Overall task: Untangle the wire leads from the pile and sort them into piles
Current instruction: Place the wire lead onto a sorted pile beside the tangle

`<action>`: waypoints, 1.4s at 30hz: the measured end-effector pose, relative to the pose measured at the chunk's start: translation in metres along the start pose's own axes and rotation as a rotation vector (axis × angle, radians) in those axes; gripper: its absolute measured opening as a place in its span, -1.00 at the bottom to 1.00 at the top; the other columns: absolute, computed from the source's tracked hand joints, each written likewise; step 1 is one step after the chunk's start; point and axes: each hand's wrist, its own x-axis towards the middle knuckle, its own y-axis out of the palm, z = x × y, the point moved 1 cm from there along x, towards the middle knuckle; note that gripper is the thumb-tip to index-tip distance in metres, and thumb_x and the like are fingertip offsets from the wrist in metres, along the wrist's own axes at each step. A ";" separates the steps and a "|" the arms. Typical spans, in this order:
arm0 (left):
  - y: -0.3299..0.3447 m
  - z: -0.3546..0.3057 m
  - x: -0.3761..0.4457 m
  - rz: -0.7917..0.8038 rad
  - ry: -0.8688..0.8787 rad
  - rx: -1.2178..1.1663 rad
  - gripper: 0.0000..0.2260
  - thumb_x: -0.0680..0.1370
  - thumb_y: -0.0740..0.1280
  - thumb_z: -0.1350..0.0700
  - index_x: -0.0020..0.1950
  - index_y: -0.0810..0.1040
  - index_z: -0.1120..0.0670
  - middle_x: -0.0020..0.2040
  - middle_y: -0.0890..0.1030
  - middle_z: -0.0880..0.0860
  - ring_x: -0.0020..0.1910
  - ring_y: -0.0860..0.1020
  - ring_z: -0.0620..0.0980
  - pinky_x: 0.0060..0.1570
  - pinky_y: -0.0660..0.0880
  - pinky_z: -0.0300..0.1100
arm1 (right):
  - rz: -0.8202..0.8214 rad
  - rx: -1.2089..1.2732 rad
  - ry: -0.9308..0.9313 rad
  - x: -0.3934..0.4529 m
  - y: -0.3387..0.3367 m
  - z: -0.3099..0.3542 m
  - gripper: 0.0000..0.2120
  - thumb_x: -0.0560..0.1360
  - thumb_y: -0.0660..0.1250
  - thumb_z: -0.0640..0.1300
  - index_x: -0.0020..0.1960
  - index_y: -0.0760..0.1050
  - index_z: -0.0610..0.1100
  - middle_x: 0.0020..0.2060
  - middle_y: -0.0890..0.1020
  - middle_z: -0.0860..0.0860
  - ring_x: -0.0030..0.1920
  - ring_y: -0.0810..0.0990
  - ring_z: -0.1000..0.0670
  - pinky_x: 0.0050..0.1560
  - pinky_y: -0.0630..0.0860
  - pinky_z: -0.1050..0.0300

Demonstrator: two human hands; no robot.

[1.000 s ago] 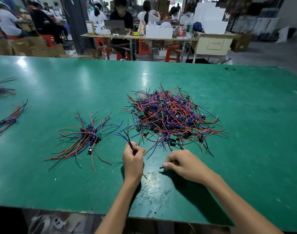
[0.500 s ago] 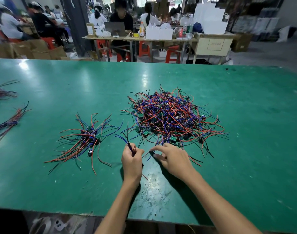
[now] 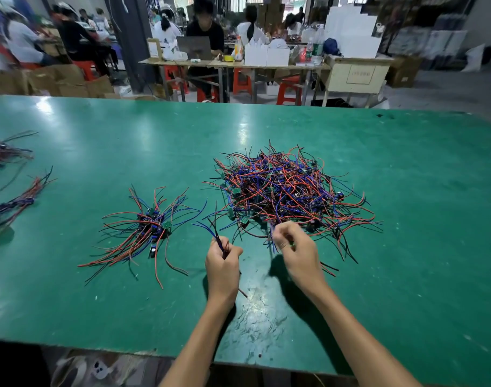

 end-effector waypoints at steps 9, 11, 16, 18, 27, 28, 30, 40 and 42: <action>0.001 -0.003 -0.001 0.001 0.014 0.038 -0.78 0.37 0.31 0.14 -0.23 0.24 0.04 -0.33 0.25 -0.01 -0.37 0.19 -0.03 -0.33 0.20 -0.09 | -0.238 0.801 0.349 0.004 -0.014 0.012 -0.81 0.52 0.27 0.02 -0.05 0.47 -0.11 -0.17 0.69 0.03 -0.17 0.65 0.06 -0.22 0.59 0.25; 0.001 -0.004 -0.002 0.013 0.032 0.057 -0.79 0.38 0.32 0.12 -0.21 0.26 0.04 -0.32 0.27 0.00 -0.36 0.22 -0.04 -0.30 0.23 -0.10 | -0.239 0.932 0.356 0.002 -0.016 0.016 -0.83 0.52 0.26 -0.01 -0.05 0.44 -0.13 -0.27 0.65 0.03 -0.23 0.62 0.06 -0.17 0.59 0.24; 0.005 -0.005 -0.003 0.051 0.101 0.122 -0.78 0.42 0.35 0.08 -0.20 0.29 0.05 -0.33 0.32 -0.01 -0.37 0.25 -0.05 -0.30 0.26 -0.16 | -0.224 1.200 0.438 -0.003 -0.028 0.028 -0.84 0.50 0.30 -0.02 -0.01 0.43 -0.09 -0.31 0.56 0.05 -0.30 0.58 0.11 -0.17 0.61 0.31; 0.007 -0.004 -0.004 0.066 0.167 0.193 -0.78 0.44 0.37 0.05 -0.18 0.34 0.07 -0.36 0.33 -0.04 -0.43 0.24 -0.09 -0.37 0.24 -0.20 | -0.202 1.211 0.458 -0.003 -0.033 0.032 -0.83 0.52 0.29 0.00 0.04 0.48 -0.08 -0.29 0.55 0.06 -0.29 0.57 0.11 -0.17 0.61 0.32; 0.011 -0.008 -0.008 0.143 0.189 0.250 -0.56 0.54 0.14 -0.32 -0.10 0.37 0.07 -0.35 0.36 -0.03 -0.40 0.35 -0.01 -0.25 0.41 0.10 | -0.245 1.502 0.451 0.012 -0.054 0.043 -0.76 0.60 0.23 -0.01 -0.06 0.64 -0.04 -0.28 0.53 0.05 -0.33 0.50 0.11 -0.27 0.56 0.32; 0.009 -0.009 -0.009 0.123 0.170 0.247 -0.51 0.54 0.04 -0.34 -0.11 0.36 0.10 -0.36 0.35 -0.07 -0.40 0.35 -0.06 -0.25 0.36 0.06 | -0.288 1.491 0.473 0.012 -0.056 0.039 -0.78 0.62 0.22 -0.02 -0.04 0.62 -0.05 -0.26 0.55 0.04 -0.30 0.52 0.11 -0.26 0.58 0.31; 0.004 -0.013 -0.007 0.061 0.172 0.305 -0.54 0.57 -0.08 -0.31 -0.13 0.32 0.05 -0.32 0.36 -0.10 -0.36 0.39 -0.18 -0.25 0.25 -0.03 | -0.375 1.467 0.510 0.009 -0.058 0.028 -0.78 0.66 0.19 -0.06 0.00 0.59 -0.09 -0.20 0.57 0.00 -0.20 0.55 0.08 -0.18 0.63 0.28; -0.094 -0.050 0.098 -0.204 0.061 1.030 -0.67 0.69 0.17 0.05 0.24 0.54 0.27 0.22 0.53 0.33 0.25 0.42 0.28 0.21 0.37 0.11 | -0.495 0.741 0.311 -0.002 -0.057 -0.004 -0.84 0.64 0.30 -0.18 0.18 0.61 -0.05 -0.01 0.70 -0.03 -0.10 0.70 0.03 -0.06 0.63 0.25; -0.095 -0.048 0.095 -0.138 0.016 1.140 -0.61 0.63 0.29 0.02 0.37 0.48 0.23 0.36 0.46 0.28 0.37 0.30 0.24 0.33 0.31 0.10 | -0.510 0.523 0.267 0.000 -0.055 -0.002 -0.83 0.64 0.34 -0.17 0.15 0.65 0.00 -0.02 0.69 -0.03 -0.15 0.66 0.08 -0.11 0.64 0.24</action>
